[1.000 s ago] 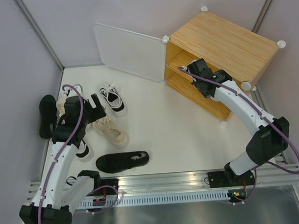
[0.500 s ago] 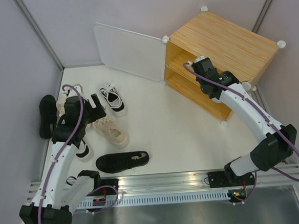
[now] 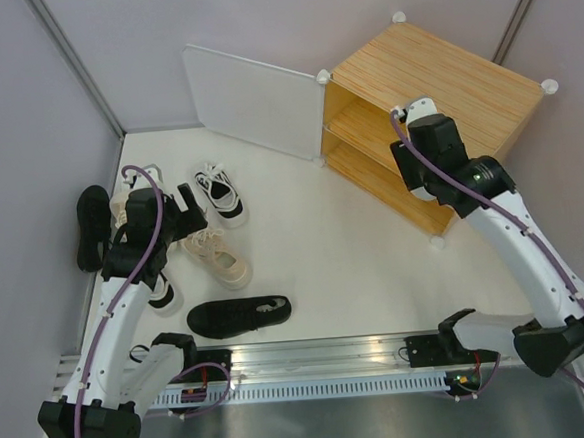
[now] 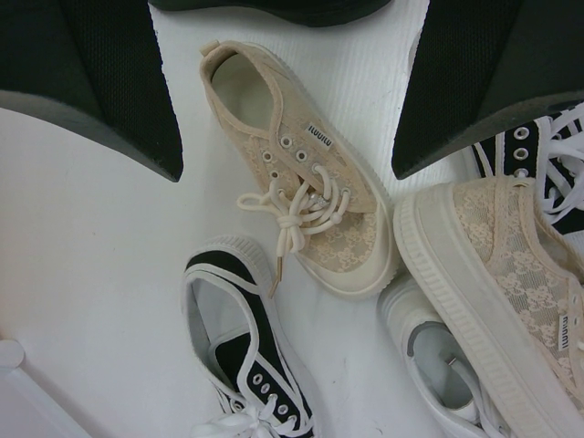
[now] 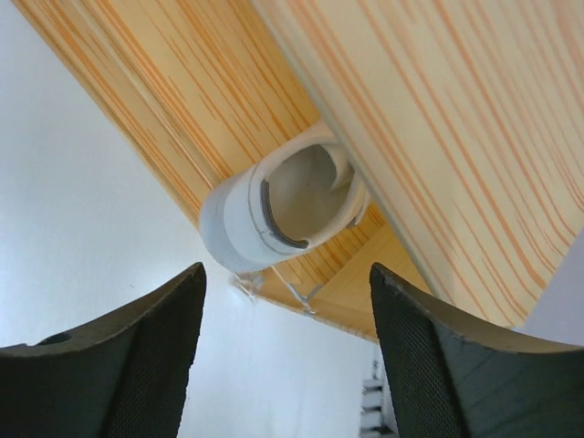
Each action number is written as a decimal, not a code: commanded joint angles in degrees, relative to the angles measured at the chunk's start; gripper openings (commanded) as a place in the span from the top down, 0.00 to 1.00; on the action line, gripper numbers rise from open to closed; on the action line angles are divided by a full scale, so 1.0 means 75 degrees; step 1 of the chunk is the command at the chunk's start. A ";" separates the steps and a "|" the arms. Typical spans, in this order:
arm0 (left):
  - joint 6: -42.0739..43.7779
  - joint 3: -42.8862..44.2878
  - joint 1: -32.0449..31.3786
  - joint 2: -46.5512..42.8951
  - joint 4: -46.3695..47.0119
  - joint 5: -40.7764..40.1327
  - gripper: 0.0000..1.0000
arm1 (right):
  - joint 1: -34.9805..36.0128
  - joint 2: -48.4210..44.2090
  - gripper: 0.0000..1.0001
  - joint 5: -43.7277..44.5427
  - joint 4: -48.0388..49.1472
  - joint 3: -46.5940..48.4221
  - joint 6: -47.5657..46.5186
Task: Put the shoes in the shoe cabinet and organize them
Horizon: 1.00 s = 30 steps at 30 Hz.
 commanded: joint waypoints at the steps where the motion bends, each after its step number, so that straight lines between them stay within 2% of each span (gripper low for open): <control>1: 0.0301 -0.0009 -0.0037 0.0020 0.0236 0.0096 0.03 | -0.0005 -0.0816 0.21 -0.0462 0.0578 -0.0004 0.0680; 4: 0.0348 -0.0033 -0.0037 -0.0003 0.0306 0.0295 0.02 | -0.0005 -0.1519 0.18 -0.0685 0.1234 -0.0425 0.0974; 6: 0.0360 -0.0056 -0.0037 -0.0003 0.0353 0.0413 0.02 | -0.0005 -0.2081 0.04 -0.0558 0.1621 -0.0823 0.1524; 7: 0.0371 -0.0056 -0.0037 0.0008 0.0353 0.0425 0.02 | -0.0005 -0.2292 0.02 -0.0557 0.1762 -0.0987 0.1689; 11: 0.0371 -0.0056 -0.0037 0.0032 0.0365 0.0495 0.02 | -0.0005 -0.3638 0.02 -0.0873 0.2908 -0.2227 0.2614; 14: 0.0383 -0.0056 -0.0037 0.0032 0.0365 0.0472 0.02 | 0.0007 -0.4144 0.02 -0.1002 0.3285 -0.2756 0.3154; 24: 0.0371 -0.0056 -0.0037 0.0032 0.0353 0.0495 0.02 | -0.0016 -0.3971 0.02 -0.1483 0.3591 -0.3742 0.4138; 29: 0.0360 -0.0056 -0.0037 0.0043 0.0353 0.0472 0.02 | 0.0065 -0.3642 0.06 -0.0512 0.4047 -0.4609 0.4830; 30: 0.0360 -0.0068 -0.0037 0.0044 0.0353 0.0472 0.02 | 0.0205 -0.3561 0.06 0.0082 0.4118 -0.4691 0.4866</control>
